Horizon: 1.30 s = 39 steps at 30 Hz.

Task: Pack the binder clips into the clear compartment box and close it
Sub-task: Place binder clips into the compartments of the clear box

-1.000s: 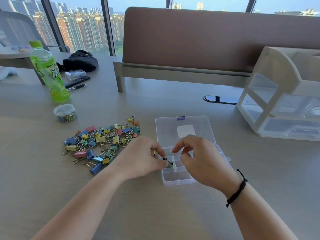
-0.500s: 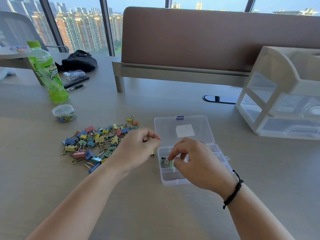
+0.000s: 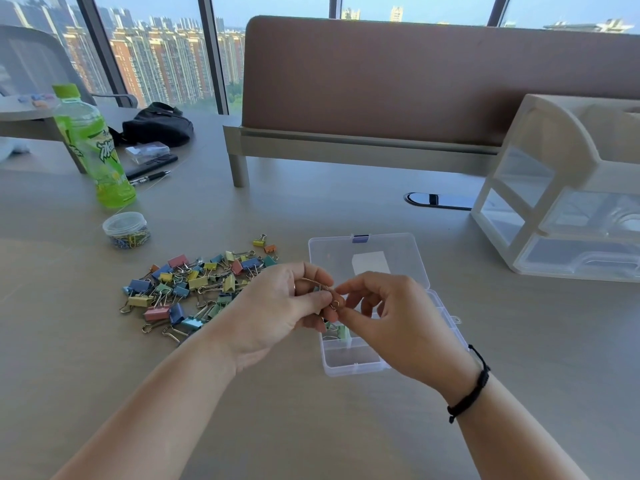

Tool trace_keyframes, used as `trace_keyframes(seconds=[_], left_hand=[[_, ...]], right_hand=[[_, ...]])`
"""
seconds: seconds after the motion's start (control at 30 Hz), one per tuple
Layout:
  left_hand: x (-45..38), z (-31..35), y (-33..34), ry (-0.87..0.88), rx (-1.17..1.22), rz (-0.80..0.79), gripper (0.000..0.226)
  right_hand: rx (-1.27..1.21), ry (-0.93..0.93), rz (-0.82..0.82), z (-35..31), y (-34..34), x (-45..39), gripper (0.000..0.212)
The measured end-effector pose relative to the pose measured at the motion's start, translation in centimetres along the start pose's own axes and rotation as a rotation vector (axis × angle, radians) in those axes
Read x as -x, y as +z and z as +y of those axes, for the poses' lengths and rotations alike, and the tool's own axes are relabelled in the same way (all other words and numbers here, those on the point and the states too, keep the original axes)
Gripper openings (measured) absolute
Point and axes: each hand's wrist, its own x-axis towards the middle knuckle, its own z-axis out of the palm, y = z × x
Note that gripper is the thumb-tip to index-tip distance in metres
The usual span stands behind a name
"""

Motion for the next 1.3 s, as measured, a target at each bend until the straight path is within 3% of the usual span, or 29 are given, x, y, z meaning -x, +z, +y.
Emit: trace_keyframes(seconds=[0.23,0.63,0.8,1.0,1.3], left_hand=[[0.2,0.1,0.1,-0.010,0.059,-0.025,0.010],[0.5,0.3,-0.4,-0.048,0.124,-0.125,0.027],[0.6,0.1,-0.2,0.012,-0.003,-0.164,0.030],[0.6,0.1,-0.5,0.083,-0.092,-0.151,0.035],[0.1,-0.4,-0.6,0.125,-0.354,-0.012,0.044]], right_hand=[[-0.122,0.053,0.031,0.0,-0.2,-0.1,0.008],[-0.058,0.078,0.046,-0.2,-0.2,-0.1,0.007],[-0.213,0.256,0.081,-0.1,-0.1,-0.4,0.026],[-0.488,0.310,0.017,-0.6,-0.7,-0.4,0.024],[-0.348,0.192,-0.013,-0.6,-1.0,-0.3,0.019]])
